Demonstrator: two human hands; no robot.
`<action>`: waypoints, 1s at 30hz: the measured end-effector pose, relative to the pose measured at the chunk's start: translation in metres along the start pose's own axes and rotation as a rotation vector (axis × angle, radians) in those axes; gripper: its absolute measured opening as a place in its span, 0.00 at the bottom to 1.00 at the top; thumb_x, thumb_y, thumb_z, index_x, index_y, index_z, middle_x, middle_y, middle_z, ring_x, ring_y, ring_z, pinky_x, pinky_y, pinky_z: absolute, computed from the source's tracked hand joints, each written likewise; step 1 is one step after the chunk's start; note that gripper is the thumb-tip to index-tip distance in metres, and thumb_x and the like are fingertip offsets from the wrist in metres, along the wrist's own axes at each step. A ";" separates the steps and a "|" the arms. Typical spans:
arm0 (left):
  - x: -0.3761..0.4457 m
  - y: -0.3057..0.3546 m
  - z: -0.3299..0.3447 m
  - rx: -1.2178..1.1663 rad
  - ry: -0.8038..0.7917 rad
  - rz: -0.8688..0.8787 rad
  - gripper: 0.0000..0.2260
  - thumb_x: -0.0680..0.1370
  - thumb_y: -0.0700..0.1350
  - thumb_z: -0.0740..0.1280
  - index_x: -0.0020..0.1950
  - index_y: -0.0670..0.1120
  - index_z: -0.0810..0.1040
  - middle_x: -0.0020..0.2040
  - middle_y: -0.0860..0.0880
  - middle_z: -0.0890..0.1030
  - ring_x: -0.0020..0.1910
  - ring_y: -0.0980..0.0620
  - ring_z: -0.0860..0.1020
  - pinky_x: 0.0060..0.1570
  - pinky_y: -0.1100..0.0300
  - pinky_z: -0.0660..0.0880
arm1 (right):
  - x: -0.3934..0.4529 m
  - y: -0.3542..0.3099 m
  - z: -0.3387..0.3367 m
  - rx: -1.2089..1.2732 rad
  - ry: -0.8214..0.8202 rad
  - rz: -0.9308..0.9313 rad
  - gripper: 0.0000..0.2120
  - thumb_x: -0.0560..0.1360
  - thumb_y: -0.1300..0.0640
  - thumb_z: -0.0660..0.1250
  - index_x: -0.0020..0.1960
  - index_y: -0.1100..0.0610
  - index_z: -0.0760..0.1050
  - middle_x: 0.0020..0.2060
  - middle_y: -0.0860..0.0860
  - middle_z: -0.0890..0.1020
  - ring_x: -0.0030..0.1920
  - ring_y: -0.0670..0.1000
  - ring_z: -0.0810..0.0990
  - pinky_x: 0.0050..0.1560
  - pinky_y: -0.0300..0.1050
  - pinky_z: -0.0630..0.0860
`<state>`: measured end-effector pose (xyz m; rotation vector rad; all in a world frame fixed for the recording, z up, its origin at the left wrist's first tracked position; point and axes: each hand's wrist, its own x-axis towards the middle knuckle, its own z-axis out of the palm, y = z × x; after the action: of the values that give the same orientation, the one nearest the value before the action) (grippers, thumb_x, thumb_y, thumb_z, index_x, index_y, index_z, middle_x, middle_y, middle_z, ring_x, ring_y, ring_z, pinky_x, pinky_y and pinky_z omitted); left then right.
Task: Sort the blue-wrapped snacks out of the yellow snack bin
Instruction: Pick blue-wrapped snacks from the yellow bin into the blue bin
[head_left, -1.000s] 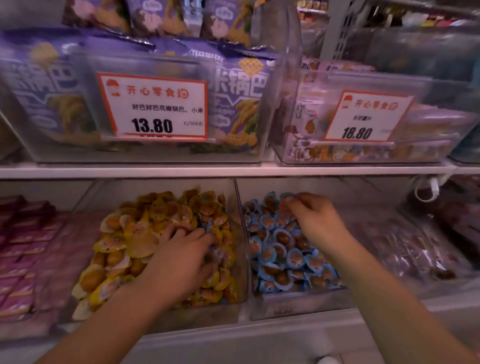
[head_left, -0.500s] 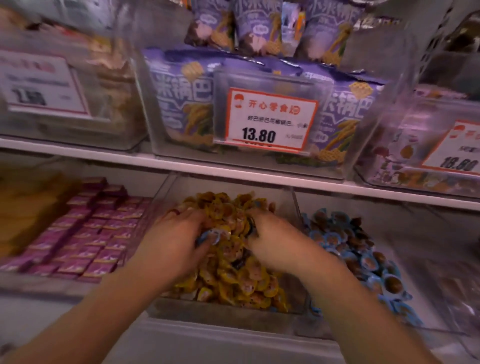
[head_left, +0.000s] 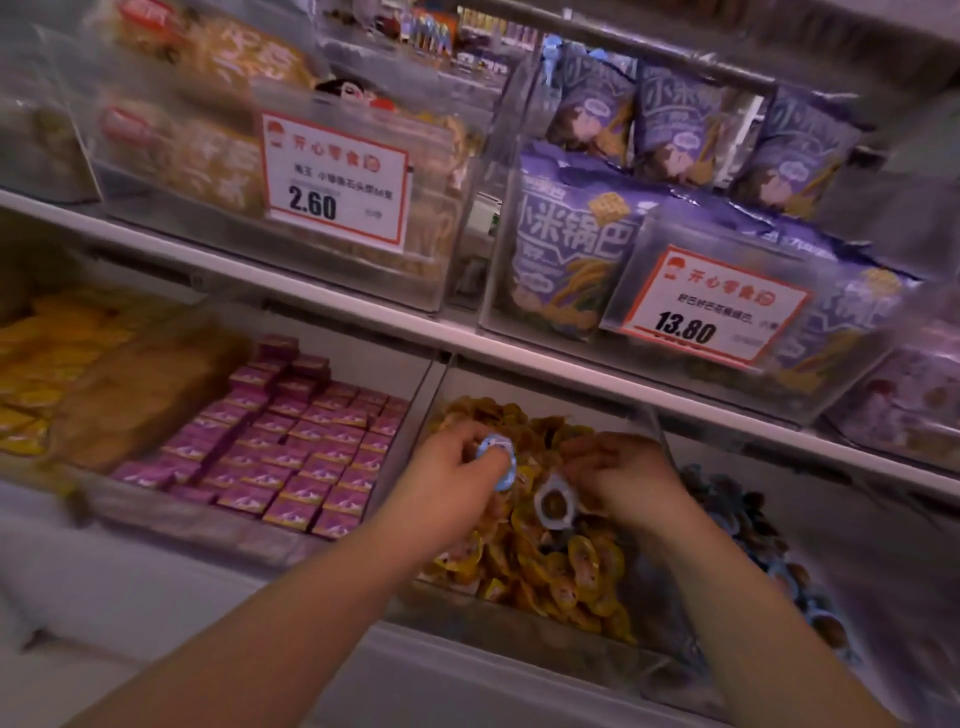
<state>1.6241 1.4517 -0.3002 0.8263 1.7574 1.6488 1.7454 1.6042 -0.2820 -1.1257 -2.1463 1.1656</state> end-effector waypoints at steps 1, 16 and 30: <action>-0.003 0.000 -0.001 -0.062 -0.005 -0.056 0.04 0.79 0.43 0.64 0.46 0.49 0.77 0.30 0.45 0.80 0.25 0.48 0.75 0.24 0.61 0.66 | -0.005 -0.005 -0.002 0.179 -0.010 0.003 0.10 0.72 0.76 0.65 0.49 0.67 0.81 0.43 0.60 0.85 0.41 0.54 0.82 0.41 0.41 0.78; -0.030 0.014 -0.010 1.193 -0.463 0.314 0.18 0.71 0.66 0.68 0.53 0.55 0.79 0.54 0.53 0.72 0.54 0.50 0.75 0.50 0.55 0.74 | -0.012 0.028 0.005 -1.045 -0.339 -0.047 0.18 0.74 0.42 0.63 0.57 0.52 0.78 0.57 0.56 0.81 0.56 0.59 0.80 0.47 0.44 0.74; -0.018 0.012 -0.017 0.372 0.018 0.263 0.07 0.79 0.49 0.67 0.43 0.50 0.78 0.36 0.54 0.84 0.34 0.53 0.82 0.37 0.53 0.80 | -0.027 0.017 0.003 -0.662 0.091 -0.127 0.05 0.73 0.53 0.70 0.48 0.49 0.77 0.47 0.51 0.84 0.49 0.55 0.82 0.45 0.44 0.75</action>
<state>1.6232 1.4280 -0.2867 1.2606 2.0756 1.5077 1.7655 1.5859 -0.2980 -1.2361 -2.5591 0.3280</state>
